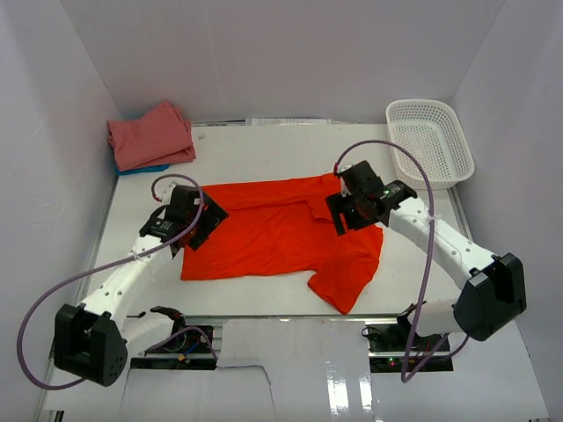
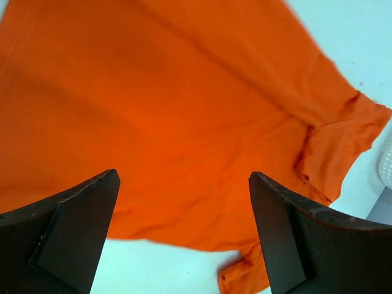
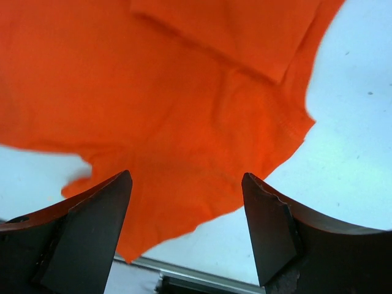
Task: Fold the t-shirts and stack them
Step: Fold the flattened tshirt in 1/3 of the way
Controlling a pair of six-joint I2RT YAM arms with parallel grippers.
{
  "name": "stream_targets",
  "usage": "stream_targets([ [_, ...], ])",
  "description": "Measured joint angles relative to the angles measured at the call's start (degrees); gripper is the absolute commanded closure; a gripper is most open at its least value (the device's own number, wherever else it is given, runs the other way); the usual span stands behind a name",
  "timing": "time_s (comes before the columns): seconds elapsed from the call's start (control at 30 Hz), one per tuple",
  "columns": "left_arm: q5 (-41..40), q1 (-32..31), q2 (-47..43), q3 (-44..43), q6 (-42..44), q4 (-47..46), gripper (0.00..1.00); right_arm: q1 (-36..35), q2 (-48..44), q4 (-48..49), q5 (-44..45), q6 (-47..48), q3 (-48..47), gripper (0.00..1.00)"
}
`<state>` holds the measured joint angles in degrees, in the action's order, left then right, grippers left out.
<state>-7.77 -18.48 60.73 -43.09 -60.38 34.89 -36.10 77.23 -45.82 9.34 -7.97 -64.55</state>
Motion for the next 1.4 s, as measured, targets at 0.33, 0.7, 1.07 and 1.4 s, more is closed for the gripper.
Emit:
stream_targets([
  [0.33, 0.07, -0.85, 23.85, -23.21, 21.31, -10.34, 0.02, 5.57, 21.53, 7.98, -4.24, -1.77, -14.40, 0.22],
  [0.7, 2.27, -0.96, 40.70, -28.39, 33.42, -11.34, 0.02, 9.70, 36.26, 11.17, -6.82, -3.89, -25.05, 0.22],
  [1.07, 4.76, 0.87, 50.42, -36.41, 38.10, -10.54, 0.02, 12.02, 41.86, 12.00, -3.02, -4.07, -29.44, 0.21],
  [1.4, 4.00, 1.11, 51.82, -40.04, 40.41, -9.27, 0.02, 14.08, 46.03, 13.94, 1.40, -4.04, -34.40, 0.20],
])
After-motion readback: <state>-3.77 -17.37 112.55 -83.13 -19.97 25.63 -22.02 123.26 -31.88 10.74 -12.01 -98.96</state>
